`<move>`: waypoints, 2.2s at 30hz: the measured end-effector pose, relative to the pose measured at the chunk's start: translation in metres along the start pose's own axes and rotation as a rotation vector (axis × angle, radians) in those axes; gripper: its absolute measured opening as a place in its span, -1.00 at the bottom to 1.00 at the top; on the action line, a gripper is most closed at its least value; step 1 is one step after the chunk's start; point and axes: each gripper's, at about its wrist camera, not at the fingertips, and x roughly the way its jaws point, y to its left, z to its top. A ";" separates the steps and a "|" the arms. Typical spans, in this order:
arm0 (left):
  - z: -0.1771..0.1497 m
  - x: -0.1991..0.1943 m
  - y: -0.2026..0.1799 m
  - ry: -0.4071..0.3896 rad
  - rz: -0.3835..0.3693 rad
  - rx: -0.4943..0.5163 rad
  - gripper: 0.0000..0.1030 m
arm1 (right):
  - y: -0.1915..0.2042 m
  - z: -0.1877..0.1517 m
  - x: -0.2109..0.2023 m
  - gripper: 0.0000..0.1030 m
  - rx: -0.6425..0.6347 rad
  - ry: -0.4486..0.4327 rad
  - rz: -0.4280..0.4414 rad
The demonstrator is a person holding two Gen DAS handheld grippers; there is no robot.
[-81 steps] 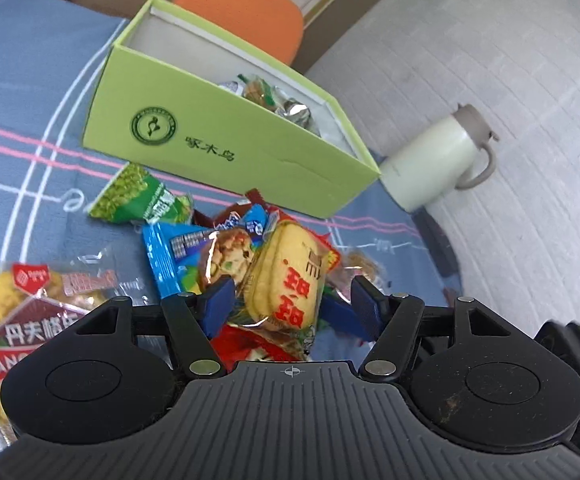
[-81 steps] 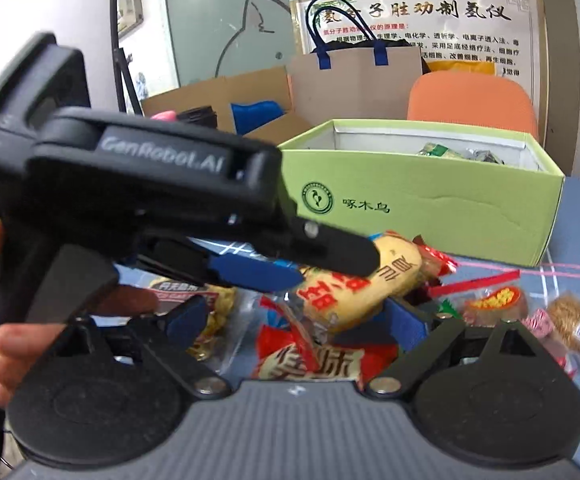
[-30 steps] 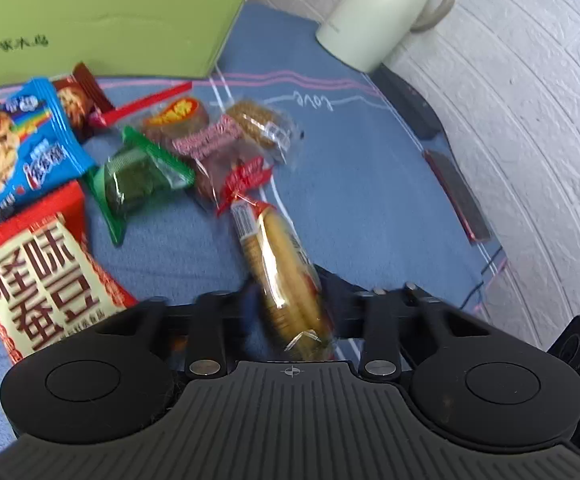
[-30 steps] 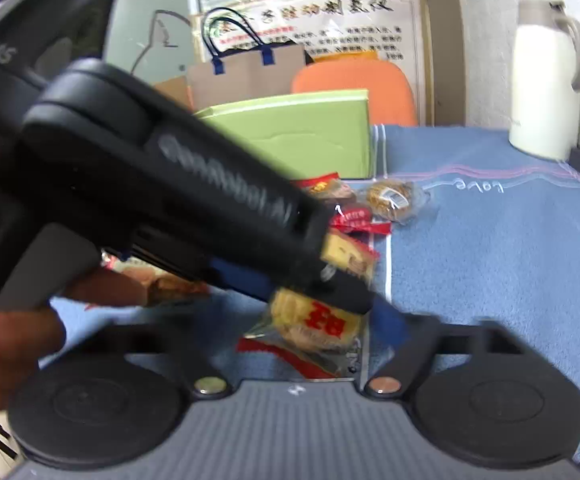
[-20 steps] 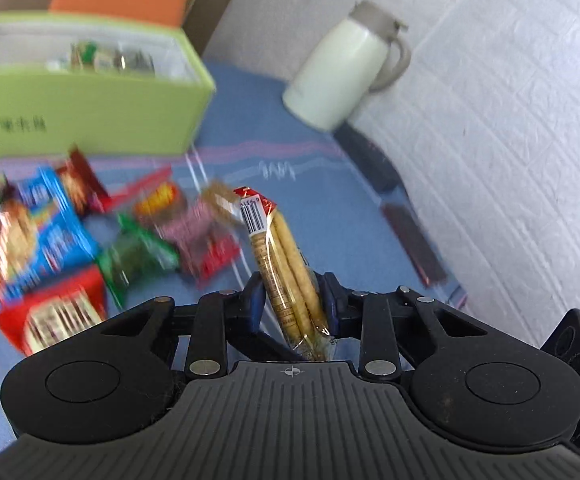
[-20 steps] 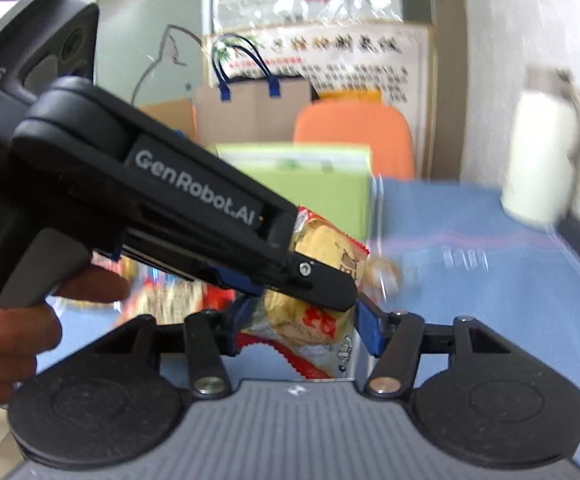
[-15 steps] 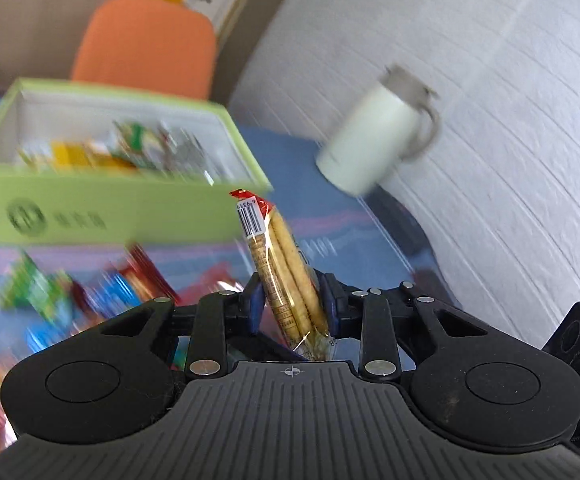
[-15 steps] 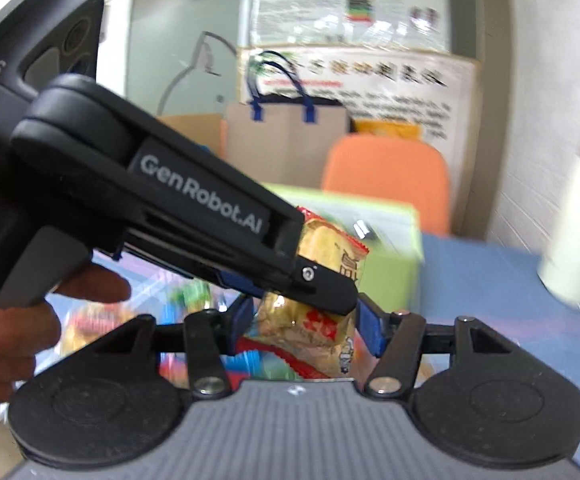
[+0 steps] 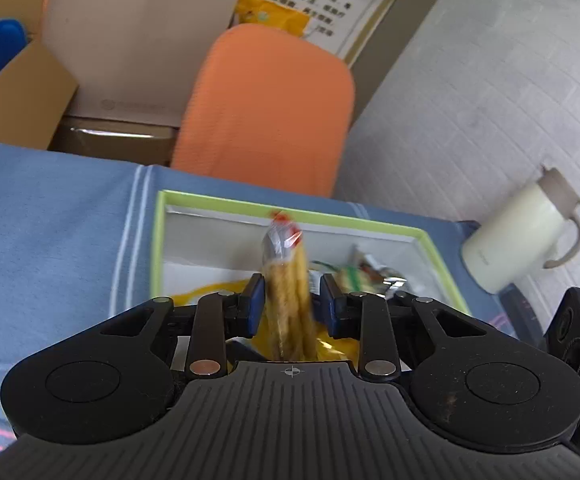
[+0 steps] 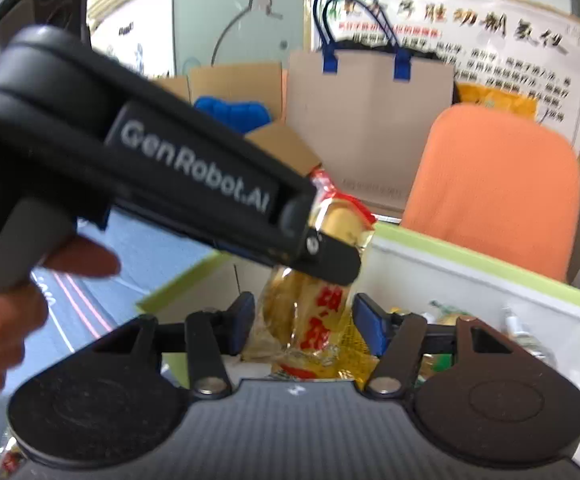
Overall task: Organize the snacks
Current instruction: 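Carry the cake packet into the green box and open the left gripper, then grasp the red broad-bean snack bag with the left gripper, then lower the red bean bag into the green box and open the left gripper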
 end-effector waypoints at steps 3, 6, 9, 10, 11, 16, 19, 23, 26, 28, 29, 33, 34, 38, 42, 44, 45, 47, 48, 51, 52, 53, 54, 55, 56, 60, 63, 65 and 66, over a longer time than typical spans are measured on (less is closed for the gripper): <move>0.000 0.001 0.012 -0.032 0.035 0.004 -0.13 | 0.001 -0.002 -0.005 0.58 0.016 -0.020 -0.012; -0.008 -0.023 0.019 -0.094 0.023 0.008 -0.09 | 0.004 -0.009 -0.032 0.75 0.024 -0.072 -0.037; -0.022 -0.050 0.022 -0.118 0.005 0.015 0.02 | 0.011 -0.025 -0.068 0.82 0.017 -0.127 -0.064; -0.029 -0.061 0.023 -0.128 0.001 0.021 0.04 | 0.015 -0.033 -0.082 0.82 0.022 -0.138 -0.062; -0.038 -0.072 0.024 -0.134 -0.002 0.028 0.08 | 0.019 -0.043 -0.097 0.82 0.028 -0.147 -0.056; -0.097 -0.114 0.013 -0.106 -0.079 0.047 0.08 | 0.051 -0.110 -0.162 0.82 0.054 -0.122 -0.088; -0.138 -0.128 -0.002 -0.036 -0.154 0.048 0.02 | 0.070 -0.153 -0.188 0.83 0.085 -0.062 -0.117; -0.188 -0.127 -0.021 0.073 -0.194 -0.022 0.06 | 0.085 -0.186 -0.198 0.82 0.166 -0.024 -0.085; -0.211 -0.120 -0.031 0.120 -0.194 -0.075 0.31 | 0.089 -0.196 -0.195 0.82 0.183 -0.019 -0.066; -0.219 -0.113 -0.039 0.135 -0.178 -0.098 0.34 | 0.092 -0.195 -0.187 0.82 0.166 -0.007 -0.084; -0.221 -0.109 -0.043 0.136 -0.174 -0.102 0.41 | 0.096 -0.197 -0.187 0.82 0.151 -0.008 -0.090; -0.226 -0.090 -0.052 0.167 -0.138 -0.106 0.38 | 0.103 -0.204 -0.181 0.82 0.145 0.001 -0.076; -0.229 -0.088 -0.053 0.171 -0.132 -0.105 0.34 | 0.106 -0.208 -0.181 0.82 0.148 0.009 -0.064; -0.238 -0.089 -0.061 0.169 -0.119 -0.058 -0.10 | 0.115 -0.215 -0.188 0.82 0.114 0.001 -0.068; -0.236 -0.085 -0.058 0.183 -0.134 -0.081 -0.08 | 0.106 -0.213 -0.188 0.82 0.138 -0.013 -0.076; -0.232 -0.083 -0.057 0.185 -0.139 -0.091 0.01 | 0.101 -0.211 -0.185 0.82 0.157 -0.023 -0.079; -0.231 -0.081 -0.058 0.182 -0.134 -0.083 0.00 | 0.100 -0.211 -0.183 0.82 0.166 -0.022 -0.074; -0.234 -0.082 -0.059 0.174 -0.128 -0.066 -0.07 | 0.103 -0.212 -0.181 0.73 0.152 -0.026 -0.073; -0.235 -0.083 -0.060 0.173 -0.117 -0.052 -0.35 | 0.107 -0.213 -0.184 0.62 0.135 -0.030 -0.076; -0.241 -0.089 -0.057 0.182 -0.136 -0.070 -0.59 | 0.112 -0.214 -0.193 0.56 0.139 -0.023 -0.075; -0.242 -0.093 -0.056 0.183 -0.144 -0.075 -0.60 | 0.113 -0.214 -0.198 0.56 0.145 -0.028 -0.074; -0.243 -0.097 -0.057 0.179 -0.159 -0.082 -0.62 | 0.115 -0.211 -0.204 0.56 0.143 -0.036 -0.081; -0.242 -0.102 -0.057 0.175 -0.174 -0.089 -0.62 | 0.116 -0.207 -0.208 0.56 0.130 -0.044 -0.089; -0.239 -0.106 -0.059 0.162 -0.185 -0.085 -0.62 | 0.117 -0.200 -0.212 0.57 0.113 -0.057 -0.102; -0.234 -0.112 -0.062 0.143 -0.198 -0.077 -0.61 | 0.118 -0.192 -0.217 0.57 0.097 -0.076 -0.111; -0.201 -0.129 -0.066 0.045 -0.227 -0.047 -0.61 | 0.110 -0.150 -0.217 0.57 0.035 -0.148 -0.128; -0.166 -0.130 -0.064 -0.023 -0.226 -0.029 -0.61 | 0.099 -0.115 -0.200 0.57 -0.018 -0.186 -0.134; -0.140 -0.123 -0.060 -0.050 -0.199 -0.025 -0.61 | 0.091 -0.091 -0.182 0.56 -0.045 -0.192 -0.130; -0.127 -0.119 -0.058 -0.062 -0.185 -0.018 -0.60 | 0.087 -0.079 -0.173 0.56 -0.062 -0.190 -0.134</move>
